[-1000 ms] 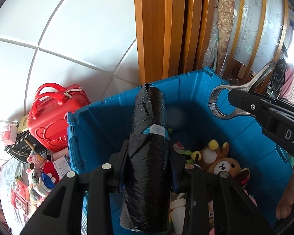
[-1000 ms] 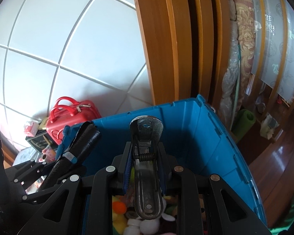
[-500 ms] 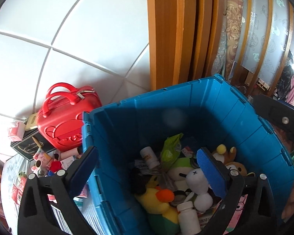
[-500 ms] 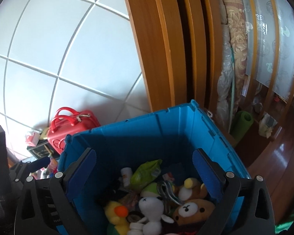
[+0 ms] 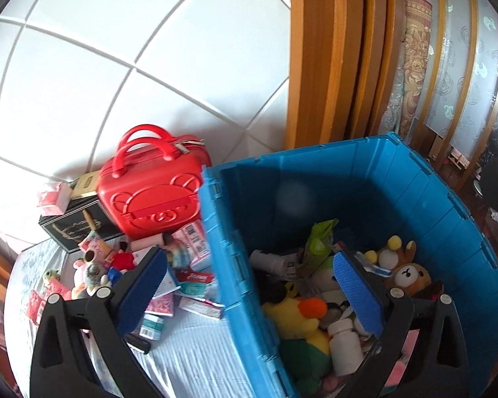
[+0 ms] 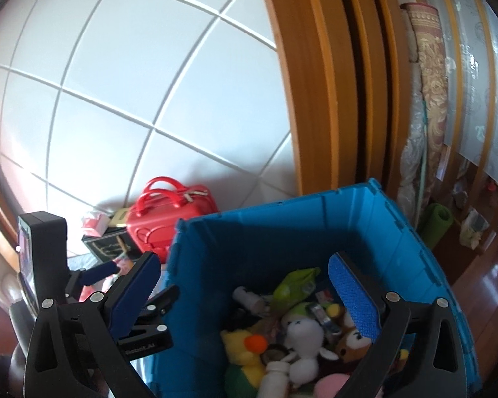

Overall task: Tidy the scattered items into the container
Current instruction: 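Move both grippers back from the bin to the pile on the bed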

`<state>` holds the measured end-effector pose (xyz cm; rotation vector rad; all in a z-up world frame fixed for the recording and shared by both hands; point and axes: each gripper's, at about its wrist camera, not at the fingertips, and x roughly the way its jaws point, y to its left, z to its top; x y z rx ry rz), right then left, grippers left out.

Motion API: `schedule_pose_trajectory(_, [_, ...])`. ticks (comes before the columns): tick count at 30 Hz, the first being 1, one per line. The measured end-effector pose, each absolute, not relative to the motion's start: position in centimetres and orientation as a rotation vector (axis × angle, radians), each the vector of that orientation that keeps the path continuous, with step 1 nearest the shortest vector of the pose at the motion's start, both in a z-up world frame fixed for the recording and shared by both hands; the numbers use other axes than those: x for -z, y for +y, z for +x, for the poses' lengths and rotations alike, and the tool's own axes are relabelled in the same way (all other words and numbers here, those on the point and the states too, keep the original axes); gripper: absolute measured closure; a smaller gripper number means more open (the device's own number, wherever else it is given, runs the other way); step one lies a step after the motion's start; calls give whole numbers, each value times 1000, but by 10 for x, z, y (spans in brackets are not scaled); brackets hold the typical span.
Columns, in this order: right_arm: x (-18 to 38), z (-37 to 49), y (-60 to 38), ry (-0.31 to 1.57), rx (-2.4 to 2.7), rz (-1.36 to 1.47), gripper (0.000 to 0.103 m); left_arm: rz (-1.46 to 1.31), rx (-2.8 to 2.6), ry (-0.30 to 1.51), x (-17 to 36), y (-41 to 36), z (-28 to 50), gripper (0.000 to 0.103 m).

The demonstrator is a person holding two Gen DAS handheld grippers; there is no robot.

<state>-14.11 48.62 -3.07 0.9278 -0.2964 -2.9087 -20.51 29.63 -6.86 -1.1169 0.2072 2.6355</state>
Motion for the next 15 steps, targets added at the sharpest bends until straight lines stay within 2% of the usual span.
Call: schedule_pose_trajectory(15, [27, -121, 374, -203, 2768, 918, 1, -1158, -2740, 163, 75, 187, -173, 1])
